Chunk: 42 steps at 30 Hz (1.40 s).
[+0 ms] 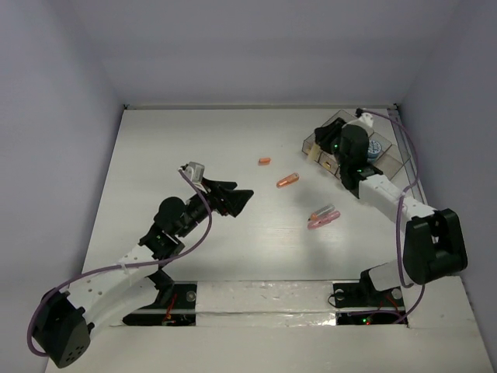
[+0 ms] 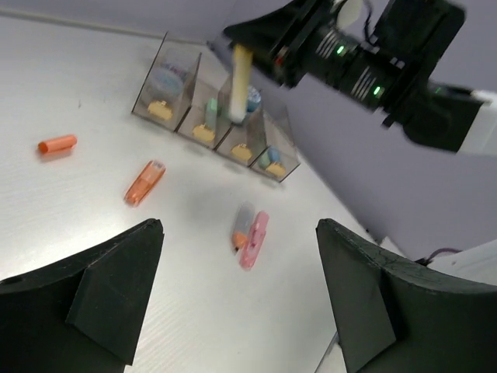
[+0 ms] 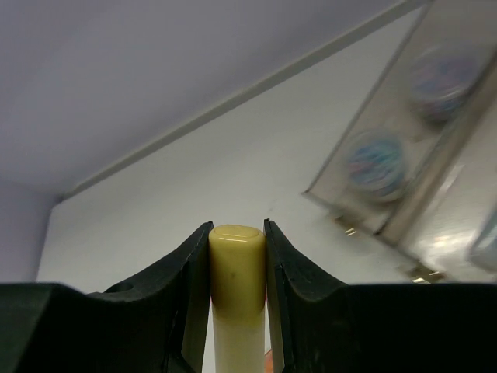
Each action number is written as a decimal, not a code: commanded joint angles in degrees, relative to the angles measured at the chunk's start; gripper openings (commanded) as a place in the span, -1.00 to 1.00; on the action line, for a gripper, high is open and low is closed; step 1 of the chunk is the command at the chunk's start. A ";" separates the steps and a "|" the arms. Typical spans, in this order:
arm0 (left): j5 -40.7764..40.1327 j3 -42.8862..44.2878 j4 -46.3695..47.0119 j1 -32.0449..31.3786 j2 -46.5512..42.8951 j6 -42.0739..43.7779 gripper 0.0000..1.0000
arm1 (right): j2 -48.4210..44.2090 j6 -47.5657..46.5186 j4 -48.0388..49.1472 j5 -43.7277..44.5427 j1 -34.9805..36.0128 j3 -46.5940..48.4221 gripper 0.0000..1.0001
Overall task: Sort the stationery into containers
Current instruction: Place the pen in the storage box.
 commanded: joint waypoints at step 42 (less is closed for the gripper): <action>4.43 -3.49 6.51 -0.18 8.86 4.04 0.55 | 21.48 -1.55 -7.40 -1.09 -21.38 16.95 0.29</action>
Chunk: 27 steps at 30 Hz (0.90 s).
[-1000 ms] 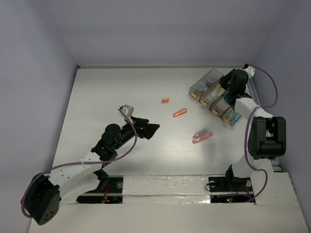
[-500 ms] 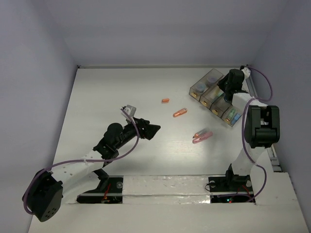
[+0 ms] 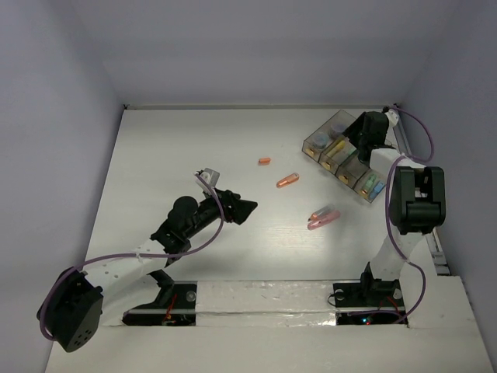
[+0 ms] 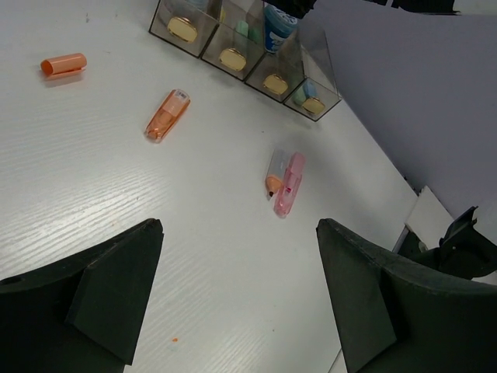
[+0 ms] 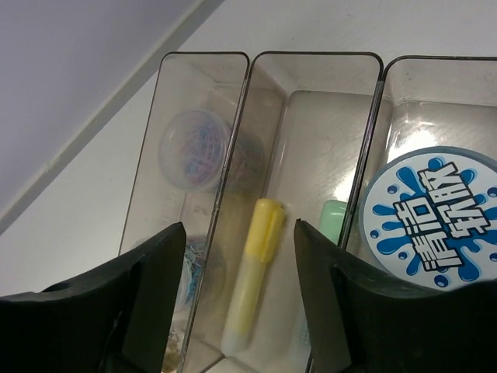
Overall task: Sort the stationery into containers
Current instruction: Place the pen in the storage box, then move the stationery to the center of the board.
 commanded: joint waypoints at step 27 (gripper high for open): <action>-0.91 1.05 1.73 -0.15 -3.94 1.60 -1.00 | -22.68 -12.36 -12.74 -10.26 26.44 -12.68 -0.62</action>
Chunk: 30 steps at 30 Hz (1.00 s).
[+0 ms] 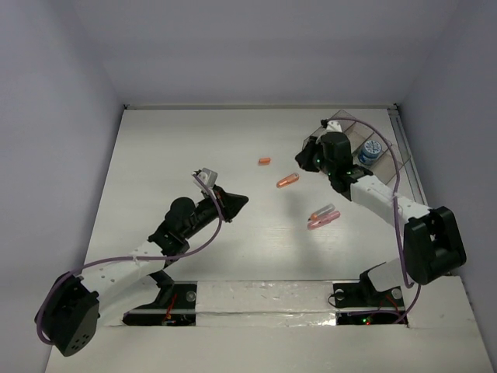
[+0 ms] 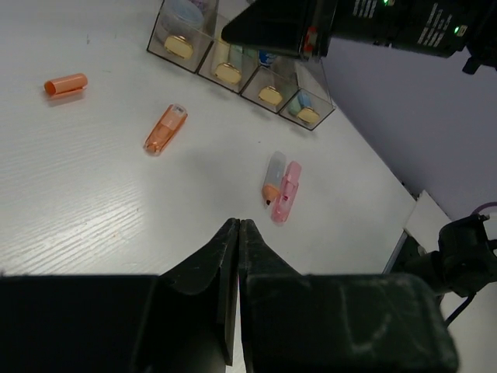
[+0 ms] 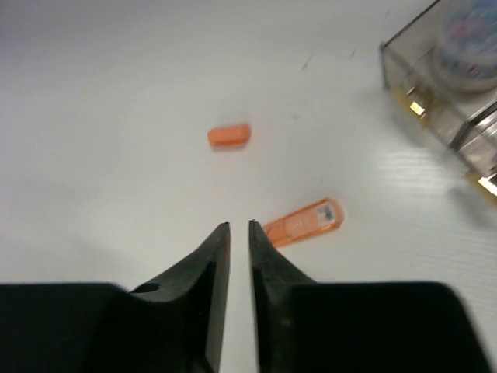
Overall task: Sort the stationery into containers
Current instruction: Move the stationery to the center of the board.
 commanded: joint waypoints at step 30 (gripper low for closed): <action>-1.70 0.79 0.92 -0.15 -3.93 0.68 -1.00 | 29.80 -8.57 -25.99 14.09 12.23 21.54 0.61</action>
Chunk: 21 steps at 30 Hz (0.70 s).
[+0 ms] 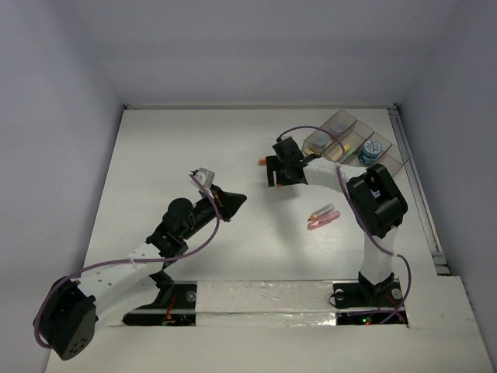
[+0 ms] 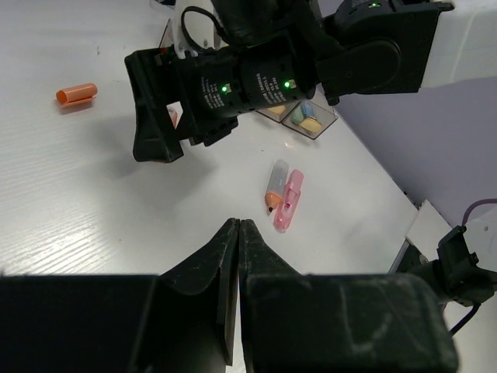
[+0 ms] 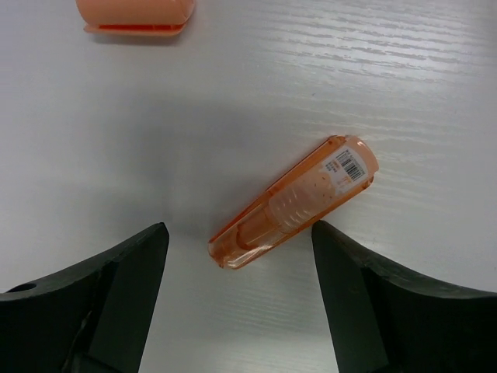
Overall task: Sort the stationery into containers
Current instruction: Move the stationery to the center of the board.
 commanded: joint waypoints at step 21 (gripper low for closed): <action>0.02 0.70 2.58 -0.15 -0.50 0.57 -1.00 | -4.19 0.36 -0.10 7.47 4.11 -6.17 0.59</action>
